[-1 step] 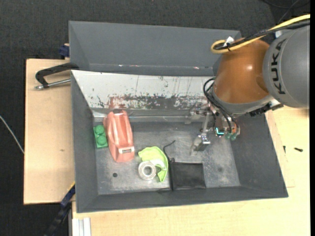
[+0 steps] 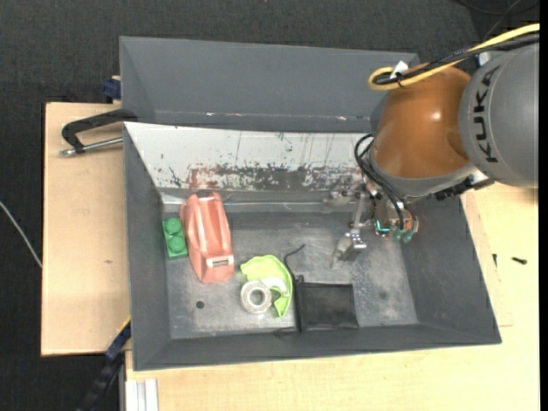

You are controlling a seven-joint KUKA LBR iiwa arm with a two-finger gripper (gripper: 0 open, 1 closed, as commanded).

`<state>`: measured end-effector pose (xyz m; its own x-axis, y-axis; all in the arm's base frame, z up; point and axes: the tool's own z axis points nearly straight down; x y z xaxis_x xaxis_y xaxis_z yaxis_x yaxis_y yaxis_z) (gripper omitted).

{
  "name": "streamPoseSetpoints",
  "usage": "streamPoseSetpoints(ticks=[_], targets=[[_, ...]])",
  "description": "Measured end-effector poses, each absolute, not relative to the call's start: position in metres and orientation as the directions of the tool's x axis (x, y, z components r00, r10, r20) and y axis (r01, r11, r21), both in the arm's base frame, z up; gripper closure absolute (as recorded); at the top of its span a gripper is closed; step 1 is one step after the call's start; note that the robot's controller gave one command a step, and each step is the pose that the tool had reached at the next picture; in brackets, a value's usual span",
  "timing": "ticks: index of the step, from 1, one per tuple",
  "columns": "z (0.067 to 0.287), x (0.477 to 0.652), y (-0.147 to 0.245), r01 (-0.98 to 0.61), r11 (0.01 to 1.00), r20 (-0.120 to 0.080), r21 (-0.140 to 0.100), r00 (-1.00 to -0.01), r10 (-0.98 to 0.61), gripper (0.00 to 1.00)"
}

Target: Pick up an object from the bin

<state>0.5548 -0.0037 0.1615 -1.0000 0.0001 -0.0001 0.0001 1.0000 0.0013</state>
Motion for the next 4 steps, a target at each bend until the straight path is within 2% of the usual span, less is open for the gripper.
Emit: streamPoseSetpoints(ticks=[1, 2, 3, 4], targets=[[0.079, 0.509, 0.052, -0.234, 0.972, -0.003, 0.000, -0.972, -0.234, 1.00], [0.079, 0.509, 0.052, -0.235, 0.972, -0.003, 0.000, -0.972, -0.235, 1.00], [0.125, 0.506, 0.048, -0.234, 0.972, 0.002, 0.002, -0.972, -0.234, 1.00], [0.207, 0.520, 0.059, -0.219, 0.976, -0.005, 0.000, -0.976, -0.219, 0.00]])
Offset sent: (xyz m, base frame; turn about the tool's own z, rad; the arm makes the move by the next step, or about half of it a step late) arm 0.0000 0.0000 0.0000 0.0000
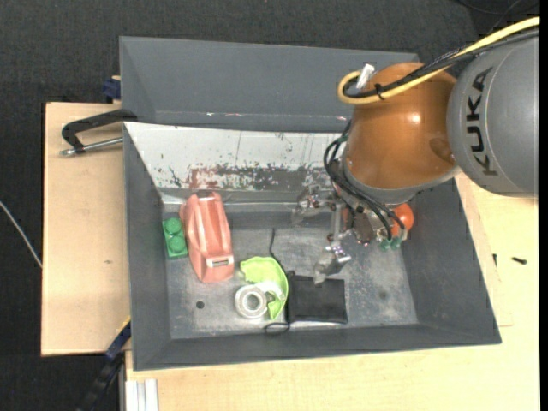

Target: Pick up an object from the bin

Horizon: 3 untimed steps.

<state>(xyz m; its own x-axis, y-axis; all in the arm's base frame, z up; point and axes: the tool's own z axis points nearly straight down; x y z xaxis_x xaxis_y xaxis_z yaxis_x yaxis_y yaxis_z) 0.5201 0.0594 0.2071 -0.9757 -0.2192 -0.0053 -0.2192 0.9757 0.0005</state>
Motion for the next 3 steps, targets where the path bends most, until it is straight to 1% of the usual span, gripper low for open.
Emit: streamPoseSetpoints(ticks=[1, 2, 3], targets=[[0.207, 0.520, 0.059, -0.219, 0.976, -0.005, 0.000, -0.976, -0.219, 0.00], [0.184, 0.515, 0.061, -0.343, 0.939, -0.012, -0.003, -0.939, -0.343, 0.00], [0.088, 0.519, 0.063, -0.745, 0.667, -0.003, 0.000, -0.667, -0.745, 1.00]])
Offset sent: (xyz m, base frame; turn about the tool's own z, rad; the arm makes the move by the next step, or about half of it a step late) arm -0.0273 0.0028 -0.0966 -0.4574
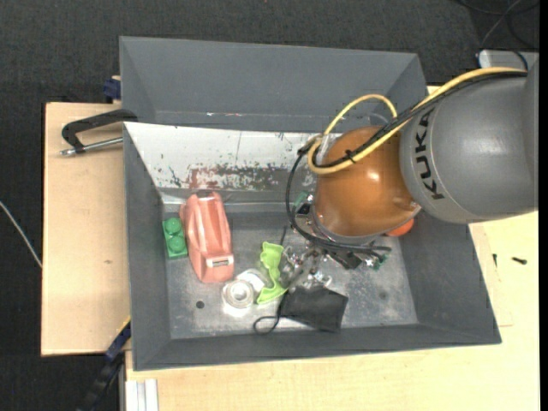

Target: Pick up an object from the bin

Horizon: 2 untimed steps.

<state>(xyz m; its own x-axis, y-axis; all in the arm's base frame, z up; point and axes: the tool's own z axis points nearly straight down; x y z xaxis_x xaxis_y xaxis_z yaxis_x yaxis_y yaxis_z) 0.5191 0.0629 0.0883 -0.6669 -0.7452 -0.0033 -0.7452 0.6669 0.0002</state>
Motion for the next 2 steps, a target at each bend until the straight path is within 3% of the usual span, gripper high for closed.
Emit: streamPoseSetpoints(ticks=[1, 2], targets=[[0.088, 0.519, 0.063, -0.745, 0.667, -0.003, 0.000, -0.667, -0.745, 1.00], [0.099, 0.522, 0.073, -0.611, 0.792, 0.000, 0.001, -0.792, -0.611, 1.00]])
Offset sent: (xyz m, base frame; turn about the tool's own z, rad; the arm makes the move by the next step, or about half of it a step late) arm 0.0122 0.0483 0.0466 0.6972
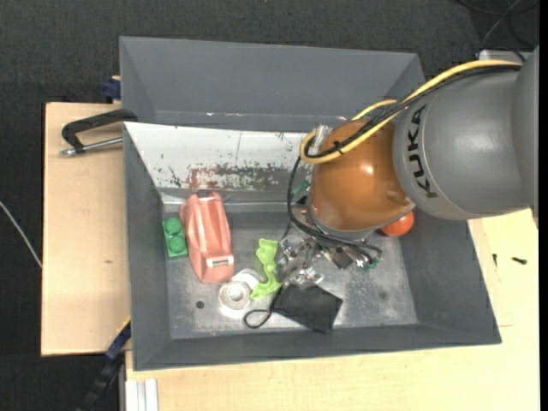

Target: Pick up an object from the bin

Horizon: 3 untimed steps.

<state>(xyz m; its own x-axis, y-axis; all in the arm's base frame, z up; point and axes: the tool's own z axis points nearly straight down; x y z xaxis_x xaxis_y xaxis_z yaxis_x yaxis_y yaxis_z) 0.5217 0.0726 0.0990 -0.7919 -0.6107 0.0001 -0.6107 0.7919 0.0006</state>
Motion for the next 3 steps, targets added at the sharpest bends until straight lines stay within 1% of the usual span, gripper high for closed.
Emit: streamPoseSetpoints(ticks=[1, 2, 3], targets=[[0.117, 0.548, 0.098, -0.459, 0.889, 0.000, 0.000, -0.889, -0.459, 1.00], [0.119, 0.547, 0.102, -0.581, 0.814, -0.004, -0.001, -0.814, -0.581, 1.00], [0.163, 0.539, 0.084, -0.516, 0.857, -0.001, 0.002, -0.857, -0.516, 1.00]])
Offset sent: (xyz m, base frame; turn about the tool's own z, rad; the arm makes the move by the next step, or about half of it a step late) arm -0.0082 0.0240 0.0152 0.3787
